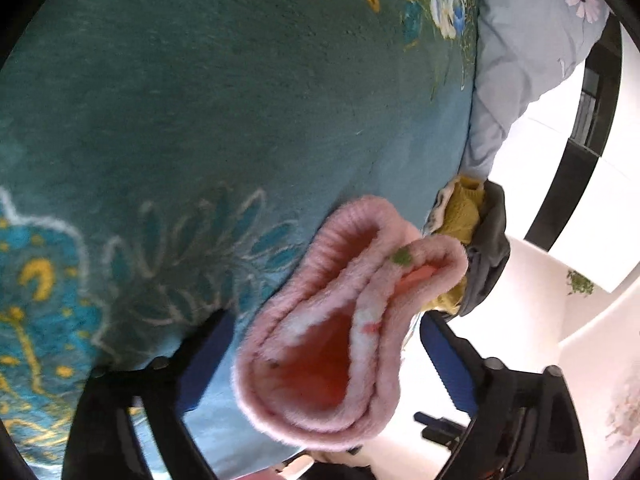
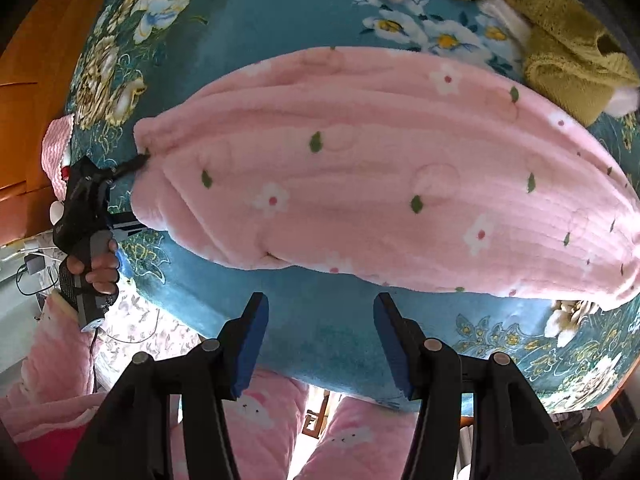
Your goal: Fold clothes
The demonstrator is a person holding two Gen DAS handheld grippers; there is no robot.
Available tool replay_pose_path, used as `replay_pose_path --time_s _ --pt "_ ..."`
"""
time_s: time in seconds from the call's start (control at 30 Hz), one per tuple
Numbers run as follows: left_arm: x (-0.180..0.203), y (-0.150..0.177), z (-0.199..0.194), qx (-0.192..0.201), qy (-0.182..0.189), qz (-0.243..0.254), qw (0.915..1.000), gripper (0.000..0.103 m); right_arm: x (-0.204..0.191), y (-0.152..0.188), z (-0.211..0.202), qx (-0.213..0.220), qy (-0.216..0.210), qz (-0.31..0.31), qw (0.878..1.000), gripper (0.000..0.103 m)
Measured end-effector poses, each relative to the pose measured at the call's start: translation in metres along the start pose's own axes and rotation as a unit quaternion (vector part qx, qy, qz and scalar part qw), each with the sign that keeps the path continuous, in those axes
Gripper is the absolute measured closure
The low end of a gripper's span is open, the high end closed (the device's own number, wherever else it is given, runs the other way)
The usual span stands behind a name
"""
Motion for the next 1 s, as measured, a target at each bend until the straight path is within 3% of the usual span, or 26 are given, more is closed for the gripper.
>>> replay_pose_path --time_s 0.17,0.23,0.33,0.43,0.5,0.6,0.8,1.0 --pt "0.013 0.005 0.014 -0.019 0.003 0.032 0.9993 0.004 -0.004 0.002 0.006 -0.004 -0.001 -0.005 1.0 0.047" --pt "0.013 0.007 0.014 -0.025 0.0 0.041 0.9989 0.008 -0.007 0.003 0.007 -0.005 -0.001 -0.01 1.0 0.047" --pt "0.014 0.009 0.013 -0.033 0.0 0.047 0.9983 0.025 -0.01 0.004 0.009 -0.007 0.0 -0.012 1.0 0.047" --pt "0.015 0.01 0.017 -0.041 -0.031 0.074 0.9959 0.038 -0.011 0.006 0.01 -0.009 0.0 -0.012 1.0 0.047" --pt "0.015 0.009 0.016 -0.04 -0.041 0.082 0.995 0.057 -0.011 0.005 0.01 -0.009 0.001 -0.01 1.0 0.047" --pt "0.02 0.01 0.012 -0.032 -0.037 0.102 0.9936 0.069 -0.012 0.005 0.011 -0.009 0.002 -0.008 1.0 0.047" --pt "0.037 0.016 0.013 -0.031 -0.069 0.165 0.9835 0.074 -0.009 0.006 0.012 -0.009 -0.002 -0.002 1.0 0.047" --pt "0.053 0.02 0.013 -0.023 -0.122 0.223 0.9669 0.071 -0.005 0.007 0.016 -0.014 -0.006 0.01 1.0 0.047"
Point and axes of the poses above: each gripper's, at about its wrist camera, not at the fingertips, and z roughly the way its jaws point, x to its right, y to its underside, the point moved 3 cm from there along z, roughly the way its jaws point, and after that the axes turned 5 degrees about -y, right-handed, at the moved point
